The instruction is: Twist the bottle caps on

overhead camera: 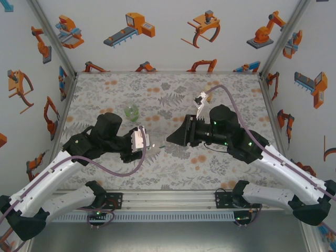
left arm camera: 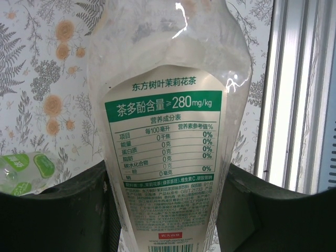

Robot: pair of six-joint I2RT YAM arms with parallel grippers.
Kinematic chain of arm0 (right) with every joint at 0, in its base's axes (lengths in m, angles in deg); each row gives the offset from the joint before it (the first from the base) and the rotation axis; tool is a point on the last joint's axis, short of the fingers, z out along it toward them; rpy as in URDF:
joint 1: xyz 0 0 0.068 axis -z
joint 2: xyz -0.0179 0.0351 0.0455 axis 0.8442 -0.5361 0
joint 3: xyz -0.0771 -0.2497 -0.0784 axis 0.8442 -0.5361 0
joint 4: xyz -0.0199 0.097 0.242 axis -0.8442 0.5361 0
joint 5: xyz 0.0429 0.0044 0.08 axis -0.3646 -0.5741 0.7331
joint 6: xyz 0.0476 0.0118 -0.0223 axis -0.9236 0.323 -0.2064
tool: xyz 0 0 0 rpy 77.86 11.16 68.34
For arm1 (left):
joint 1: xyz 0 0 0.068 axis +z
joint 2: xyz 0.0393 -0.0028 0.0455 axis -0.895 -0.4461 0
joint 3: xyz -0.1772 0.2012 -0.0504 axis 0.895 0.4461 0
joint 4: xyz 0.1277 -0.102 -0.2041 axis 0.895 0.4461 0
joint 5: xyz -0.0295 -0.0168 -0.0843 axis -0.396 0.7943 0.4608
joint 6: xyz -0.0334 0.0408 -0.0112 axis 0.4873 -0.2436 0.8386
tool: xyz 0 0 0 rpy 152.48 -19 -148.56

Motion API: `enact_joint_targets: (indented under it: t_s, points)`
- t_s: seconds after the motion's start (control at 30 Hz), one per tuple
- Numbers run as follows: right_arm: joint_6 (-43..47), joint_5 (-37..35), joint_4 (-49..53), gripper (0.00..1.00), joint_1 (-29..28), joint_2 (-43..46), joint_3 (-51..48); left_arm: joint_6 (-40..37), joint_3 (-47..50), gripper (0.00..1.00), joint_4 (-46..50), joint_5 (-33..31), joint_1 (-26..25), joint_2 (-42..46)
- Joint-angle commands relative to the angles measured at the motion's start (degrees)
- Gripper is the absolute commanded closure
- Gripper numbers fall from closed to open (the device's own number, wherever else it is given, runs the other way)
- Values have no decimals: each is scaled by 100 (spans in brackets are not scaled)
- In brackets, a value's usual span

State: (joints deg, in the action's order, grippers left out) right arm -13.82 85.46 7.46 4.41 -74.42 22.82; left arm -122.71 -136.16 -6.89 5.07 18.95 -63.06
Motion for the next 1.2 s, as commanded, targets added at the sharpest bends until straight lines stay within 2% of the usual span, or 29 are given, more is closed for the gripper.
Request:
enact_joint_targets:
  t_s: [0.0,0.1,0.27,0.37,0.47,0.53,0.6,0.7,0.87,1.17]
  points:
    - [-1856,-195,543,100,-45,-102,91,74,-49,100,-612,13,-20,37]
    - [-2609,-167,468,100,-44,-104,-75,96,-16,100,-665,-48,-23,46]
    - [-2695,-65,359,100,-44,-239,-64,93,8,93,-719,-137,-18,37]
    - [-2565,-106,400,100,-45,-279,-10,79,17,80,-754,-193,-19,27]
    - [-2444,-174,458,100,-36,-305,32,78,34,61,-790,-212,-21,19]
    - [-2330,-237,551,100,-27,-342,93,93,52,40,-810,-208,-23,11]
    - [-2239,-297,619,100,-20,-375,141,103,61,29,-839,-194,-26,6]
    - [-2190,-367,721,100,-5,-423,199,104,78,25,-865,-165,-23,2]
    - [-1587,-545,1122,100,60,-609,406,104,100,24,-877,-137,-23,8]
    - [558,-1337,2798,100,282,-1809,1728,316,166,23,-930,-188,-19,28]
